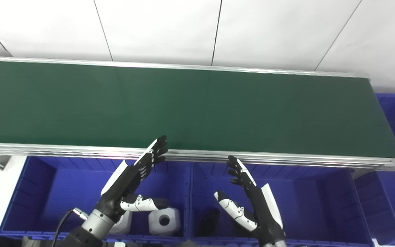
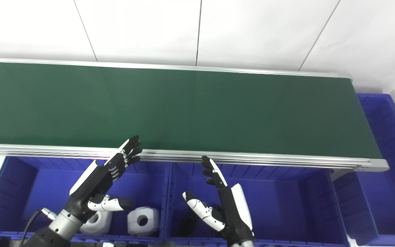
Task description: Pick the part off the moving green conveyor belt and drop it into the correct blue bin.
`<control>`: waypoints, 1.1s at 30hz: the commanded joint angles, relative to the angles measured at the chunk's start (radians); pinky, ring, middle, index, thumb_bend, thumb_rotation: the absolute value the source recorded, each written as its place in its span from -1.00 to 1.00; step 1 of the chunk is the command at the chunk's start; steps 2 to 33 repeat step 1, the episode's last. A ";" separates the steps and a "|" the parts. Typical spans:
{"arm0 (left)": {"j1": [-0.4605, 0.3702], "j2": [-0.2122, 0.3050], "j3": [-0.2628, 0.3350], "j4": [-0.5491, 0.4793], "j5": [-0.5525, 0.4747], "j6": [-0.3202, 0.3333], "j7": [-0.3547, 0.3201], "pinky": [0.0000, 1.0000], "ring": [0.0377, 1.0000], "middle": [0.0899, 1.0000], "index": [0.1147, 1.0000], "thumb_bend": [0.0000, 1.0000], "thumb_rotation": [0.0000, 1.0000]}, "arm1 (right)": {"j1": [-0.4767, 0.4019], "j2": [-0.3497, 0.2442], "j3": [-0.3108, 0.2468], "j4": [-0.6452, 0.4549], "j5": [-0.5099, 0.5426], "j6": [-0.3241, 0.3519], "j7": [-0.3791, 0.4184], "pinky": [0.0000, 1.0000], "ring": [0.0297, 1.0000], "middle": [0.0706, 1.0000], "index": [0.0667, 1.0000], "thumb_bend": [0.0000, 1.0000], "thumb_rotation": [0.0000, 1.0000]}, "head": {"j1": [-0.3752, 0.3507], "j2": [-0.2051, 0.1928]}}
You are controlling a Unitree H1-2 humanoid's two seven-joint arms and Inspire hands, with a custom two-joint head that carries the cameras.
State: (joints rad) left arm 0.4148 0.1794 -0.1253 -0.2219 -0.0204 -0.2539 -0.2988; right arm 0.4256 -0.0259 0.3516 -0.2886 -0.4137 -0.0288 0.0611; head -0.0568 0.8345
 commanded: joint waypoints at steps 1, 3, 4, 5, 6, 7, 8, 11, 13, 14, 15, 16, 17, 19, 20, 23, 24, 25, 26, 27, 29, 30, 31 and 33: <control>0.001 -0.003 0.008 -0.010 -0.021 -0.048 0.018 0.86 0.96 1.00 0.98 0.50 0.02 | 0.003 0.010 0.000 -0.030 0.008 0.007 -0.003 0.65 0.74 0.80 0.87 0.27 0.38 | 0.003 -0.002; 0.001 -0.003 0.008 -0.010 -0.021 -0.048 0.018 0.86 0.96 1.00 0.98 0.50 0.02 | 0.003 0.010 0.000 -0.030 0.008 0.007 -0.003 0.65 0.74 0.80 0.87 0.27 0.38 | 0.003 -0.002; 0.001 -0.003 0.008 -0.010 -0.021 -0.048 0.018 0.86 0.96 1.00 0.98 0.50 0.02 | 0.003 0.010 0.000 -0.030 0.008 0.007 -0.003 0.65 0.74 0.80 0.87 0.27 0.38 | 0.003 -0.002; 0.001 -0.003 0.008 -0.010 -0.021 -0.048 0.018 0.86 0.96 1.00 0.98 0.50 0.02 | 0.003 0.010 0.000 -0.030 0.008 0.007 -0.003 0.65 0.74 0.80 0.87 0.27 0.38 | 0.003 -0.002; 0.001 -0.003 0.008 -0.010 -0.021 -0.048 0.018 0.86 0.96 1.00 0.98 0.50 0.02 | 0.003 0.010 0.000 -0.030 0.008 0.007 -0.003 0.65 0.74 0.80 0.87 0.27 0.38 | 0.003 -0.002; 0.001 -0.003 0.008 -0.010 -0.021 -0.048 0.018 0.86 0.96 1.00 0.98 0.50 0.02 | 0.003 0.010 0.000 -0.030 0.008 0.007 -0.003 0.65 0.74 0.80 0.87 0.27 0.38 | 0.003 -0.002; 0.001 -0.003 0.008 -0.010 -0.021 -0.048 0.018 0.86 0.96 1.00 0.98 0.50 0.02 | 0.003 0.010 0.000 -0.030 0.008 0.007 -0.003 0.65 0.74 0.80 0.87 0.27 0.38 | 0.003 -0.002; 0.001 -0.003 0.008 -0.010 -0.021 -0.048 0.018 0.86 0.96 1.00 0.98 0.50 0.02 | 0.003 0.010 0.000 -0.030 0.008 0.007 -0.003 0.65 0.74 0.80 0.87 0.27 0.38 | 0.003 -0.002; 0.001 -0.003 0.008 -0.010 -0.021 -0.048 0.018 0.86 0.96 1.00 0.98 0.50 0.02 | 0.003 0.010 0.000 -0.030 0.008 0.007 -0.003 0.65 0.74 0.80 0.87 0.27 0.38 | 0.003 -0.002; 0.001 -0.003 0.008 -0.010 -0.021 -0.048 0.018 0.86 0.96 1.00 0.98 0.50 0.02 | 0.003 0.010 0.000 -0.030 0.008 0.007 -0.003 0.65 0.74 0.80 0.87 0.27 0.38 | 0.003 -0.002; 0.001 -0.003 0.008 -0.010 -0.021 -0.048 0.018 0.86 0.96 1.00 0.98 0.50 0.02 | 0.003 0.010 0.000 -0.030 0.008 0.007 -0.003 0.65 0.74 0.80 0.87 0.27 0.38 | 0.003 -0.002; 0.001 -0.003 0.008 -0.010 -0.021 -0.048 0.018 0.86 0.96 1.00 0.98 0.50 0.02 | 0.003 0.010 0.000 -0.030 0.008 0.007 -0.003 0.65 0.74 0.80 0.87 0.27 0.38 | 0.003 -0.002; 0.001 -0.003 0.008 -0.010 -0.021 -0.048 0.018 0.86 0.96 1.00 0.98 0.50 0.02 | 0.003 0.010 0.000 -0.030 0.008 0.007 -0.003 0.65 0.74 0.80 0.87 0.27 0.38 | 0.003 -0.002; 0.001 -0.003 0.008 -0.010 -0.021 -0.048 0.018 0.86 0.96 1.00 0.98 0.50 0.02 | 0.003 0.010 0.000 -0.030 0.008 0.007 -0.003 0.65 0.74 0.80 0.87 0.27 0.38 | 0.003 -0.002; 0.001 -0.003 0.008 -0.010 -0.021 -0.048 0.018 0.86 0.96 1.00 0.98 0.50 0.02 | 0.003 0.010 0.000 -0.030 0.008 0.007 -0.003 0.65 0.74 0.80 0.87 0.27 0.38 | 0.003 -0.002; 0.001 -0.003 0.008 -0.010 -0.021 -0.048 0.018 0.86 0.96 1.00 0.98 0.50 0.02 | 0.003 0.010 0.000 -0.030 0.008 0.007 -0.003 0.65 0.74 0.80 0.87 0.27 0.38 | 0.003 -0.002; 0.001 -0.003 0.008 -0.010 -0.021 -0.048 0.018 0.86 0.96 1.00 0.98 0.50 0.02 | 0.003 0.010 0.000 -0.030 0.008 0.007 -0.003 0.65 0.74 0.80 0.87 0.27 0.38 | 0.003 -0.002; 0.001 -0.003 0.008 -0.010 -0.021 -0.048 0.018 0.86 0.96 1.00 0.98 0.50 0.02 | 0.003 0.010 0.000 -0.030 0.008 0.007 -0.003 0.65 0.74 0.80 0.87 0.27 0.38 | 0.003 -0.002; 0.001 -0.003 0.008 -0.010 -0.021 -0.048 0.018 0.86 0.96 1.00 0.98 0.50 0.02 | 0.003 0.010 0.000 -0.030 0.008 0.007 -0.003 0.65 0.74 0.80 0.87 0.27 0.38 | 0.003 -0.002; 0.001 -0.003 0.008 -0.010 -0.021 -0.048 0.018 0.86 0.96 1.00 0.98 0.50 0.02 | 0.003 0.010 0.000 -0.030 0.008 0.007 -0.003 0.65 0.74 0.80 0.87 0.27 0.38 | 0.003 -0.002; 0.001 -0.003 0.008 -0.010 -0.021 -0.048 0.018 0.86 0.96 1.00 0.98 0.50 0.02 | 0.003 0.010 0.000 -0.030 0.008 0.007 -0.003 0.65 0.74 0.80 0.87 0.27 0.38 | 0.003 -0.002; 0.001 -0.003 0.008 -0.010 -0.021 -0.048 0.018 0.86 0.96 1.00 0.98 0.50 0.02 | 0.003 0.010 0.000 -0.030 0.008 0.007 -0.003 0.65 0.74 0.80 0.87 0.27 0.38 | 0.003 -0.002; 0.001 -0.003 0.008 -0.010 -0.021 -0.048 0.018 0.86 0.96 1.00 0.98 0.50 0.02 | 0.003 0.010 0.000 -0.030 0.008 0.007 -0.003 0.65 0.74 0.80 0.87 0.27 0.38 | 0.003 -0.002; 0.001 -0.003 0.008 -0.010 -0.021 -0.048 0.018 0.86 0.96 1.00 0.98 0.50 0.02 | 0.003 0.010 0.000 -0.030 0.008 0.007 -0.003 0.65 0.74 0.80 0.87 0.27 0.38 | 0.003 -0.002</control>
